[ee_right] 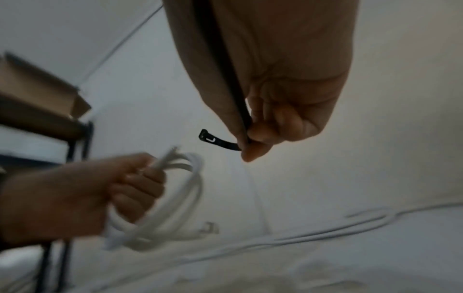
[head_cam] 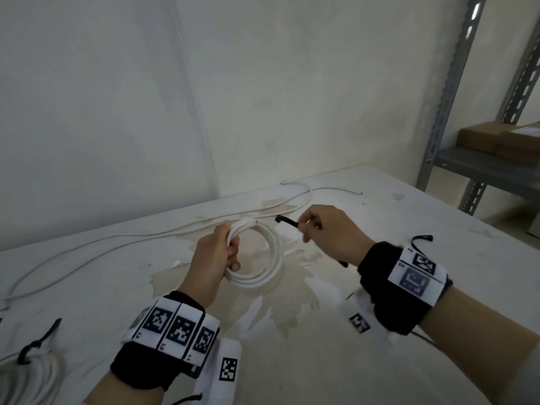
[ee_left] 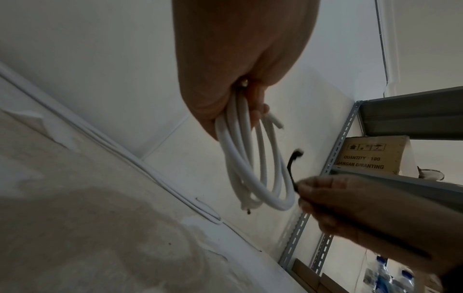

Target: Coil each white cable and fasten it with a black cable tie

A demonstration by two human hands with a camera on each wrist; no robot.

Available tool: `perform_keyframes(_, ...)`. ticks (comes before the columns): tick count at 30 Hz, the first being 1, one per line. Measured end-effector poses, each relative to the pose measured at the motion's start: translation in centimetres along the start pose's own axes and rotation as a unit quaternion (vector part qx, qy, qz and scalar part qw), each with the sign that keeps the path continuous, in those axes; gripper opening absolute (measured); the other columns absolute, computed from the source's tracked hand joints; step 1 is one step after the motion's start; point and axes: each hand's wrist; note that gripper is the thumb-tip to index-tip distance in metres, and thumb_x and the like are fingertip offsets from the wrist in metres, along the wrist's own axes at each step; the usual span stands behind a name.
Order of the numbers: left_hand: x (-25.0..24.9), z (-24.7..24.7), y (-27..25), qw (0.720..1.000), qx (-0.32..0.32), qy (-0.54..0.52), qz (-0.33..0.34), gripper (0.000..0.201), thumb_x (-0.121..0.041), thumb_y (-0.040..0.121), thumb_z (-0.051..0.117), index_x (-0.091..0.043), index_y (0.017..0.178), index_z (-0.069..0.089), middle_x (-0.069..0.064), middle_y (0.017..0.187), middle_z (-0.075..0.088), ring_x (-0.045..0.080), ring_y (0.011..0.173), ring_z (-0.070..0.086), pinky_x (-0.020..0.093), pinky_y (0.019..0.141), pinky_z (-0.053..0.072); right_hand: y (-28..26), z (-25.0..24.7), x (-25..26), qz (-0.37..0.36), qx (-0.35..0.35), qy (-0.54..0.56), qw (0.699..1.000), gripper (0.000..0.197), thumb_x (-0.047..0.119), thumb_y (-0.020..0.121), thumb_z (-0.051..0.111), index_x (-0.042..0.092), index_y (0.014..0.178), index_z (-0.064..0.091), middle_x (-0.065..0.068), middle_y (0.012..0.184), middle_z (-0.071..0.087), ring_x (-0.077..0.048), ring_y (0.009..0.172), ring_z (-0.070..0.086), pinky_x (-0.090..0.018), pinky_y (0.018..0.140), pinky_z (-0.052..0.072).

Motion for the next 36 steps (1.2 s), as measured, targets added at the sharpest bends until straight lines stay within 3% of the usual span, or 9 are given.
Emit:
perform_keyframes(4, 0.0, -1.1, -0.2, 0.999, -0.031, 0.009, 0.004, 0.036, -0.023, 0.092, 0.041, -0.009, 0.060, 0.047, -0.004, 0.041, 0.032, 0.008, 0.033, 0.029, 0.027, 0.049, 0.031, -1.3, 3.1, 2.6, -0.033, 0.017, 0.091, 0.995, 0.009, 0.015, 0.085, 0.062, 0.020, 0.077, 0.061, 0.004, 0.060, 0.059, 0.003, 0.044, 0.050, -0.008, 0.050, 0.040)
perform_keyframes(11, 0.0, -2.6, -0.8, 0.995, -0.080, 0.026, 0.053, 0.025, -0.019, 0.093, 0.042, -0.011, 0.069, 0.046, -0.005, 0.044, 0.034, 0.011, 0.043, 0.029, 0.027, 0.047, 0.030, -1.6, 7.5, 4.4, 0.031, 0.010, 0.115, 0.993, 0.026, 0.004, 0.076, 0.067, 0.017, 0.065, 0.047, -0.003, 0.069, 0.052, -0.012, 0.055, 0.051, -0.008, 0.040, 0.037)
perform_keyframes(13, 0.2, -2.8, -1.0, 0.994, -0.084, 0.024, 0.068, 0.017, -0.018, 0.093, 0.042, -0.012, 0.079, 0.050, -0.002, 0.051, 0.035, 0.012, 0.046, 0.031, 0.027, 0.047, 0.030, -1.5, 8.2, 5.1, 0.038, -0.015, 0.135, 0.990, 0.028, 0.002, 0.075, 0.065, 0.016, 0.065, 0.043, -0.003, 0.070, 0.050, -0.013, 0.052, 0.049, -0.012, 0.039, 0.036)
perform_keyframes(16, 0.7, -3.2, -1.3, 0.995, -0.070, 0.014, 0.073, 0.016, -0.018, 0.095, 0.041, -0.013, 0.092, 0.056, -0.004, 0.049, 0.038, 0.008, 0.043, 0.034, 0.024, 0.044, 0.032, -1.2, 9.1, 6.1, 0.022, -0.063, 0.166, 0.984, 0.031, 0.005, 0.074, 0.065, 0.017, 0.064, 0.039, -0.006, 0.073, 0.052, -0.029, 0.069, 0.060, -0.024, 0.052, 0.041)
perform_keyframes(19, 0.9, -3.9, -1.4, 0.997, -0.049, -0.001, 0.063, 0.019, -0.018, 0.096, 0.039, -0.014, 0.088, 0.056, -0.011, 0.041, 0.036, 0.005, 0.038, 0.032, 0.020, 0.041, 0.032, -1.2, 9.9, 6.8, 0.004, -0.072, 0.219, 0.973, 0.035, 0.006, 0.074, 0.068, 0.017, 0.062, 0.037, -0.012, 0.068, 0.053, -0.036, 0.070, 0.063, -0.032, 0.058, 0.045)
perform_keyframes(24, 0.6, -5.6, -1.6, 0.997, -0.027, -0.007, 0.076, 0.031, -0.018, 0.097, 0.036, -0.012, 0.077, 0.058, -0.010, 0.043, 0.031, 0.007, 0.041, 0.028, 0.020, 0.042, 0.031, -1.6, 10.5, 7.6, -0.023, -0.003, 0.308, 0.951, 0.031, 0.004, 0.078, 0.070, 0.014, 0.067, 0.043, -0.016, 0.067, 0.057, -0.009, 0.044, 0.055, -0.021, 0.049, 0.047)
perform_keyframes(27, 0.3, -6.7, -1.7, 0.996, -0.035, -0.034, 0.072, 0.034, -0.016, 0.097, 0.036, -0.016, 0.064, 0.045, -0.011, 0.042, 0.031, 0.005, 0.038, 0.028, 0.018, 0.041, 0.032, -1.7, 10.8, 7.9, -0.056, 0.068, 0.344, 0.935, 0.017, -0.001, 0.084, 0.061, 0.014, 0.078, 0.056, -0.009, 0.070, 0.060, -0.005, 0.051, 0.060, -0.016, 0.055, 0.050)
perform_keyframes(30, 0.2, -7.5, -1.6, 0.995, -0.040, -0.050, 0.077, 0.036, -0.014, 0.097, 0.037, -0.019, 0.063, 0.049, -0.010, 0.044, 0.034, 0.005, 0.041, 0.031, 0.019, 0.042, 0.032, -2.0, 10.8, 8.1, -0.102, 0.149, 0.323, 0.929, 0.029, -0.013, 0.088, 0.045, 0.008, 0.089, 0.065, 0.000, 0.076, 0.062, 0.003, 0.061, 0.061, -0.009, 0.060, 0.047)
perform_keyframes(36, 0.5, -8.6, -1.6, 0.994, -0.046, -0.046, 0.093, 0.032, -0.018, 0.098, 0.039, -0.019, 0.070, 0.055, -0.007, 0.052, 0.045, 0.008, 0.048, 0.036, 0.018, 0.044, 0.034, -2.4, 11.6, 8.8, -0.206, 0.145, 0.259, 0.932, 0.020, 0.003, 0.080, 0.066, 0.022, 0.085, 0.069, 0.006, 0.086, 0.052, -0.005, 0.078, 0.059, -0.023, 0.082, 0.050)
Point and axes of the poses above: each hand's wrist, its own y-axis towards the middle knuckle, its own z-axis out of the palm, x = y × z
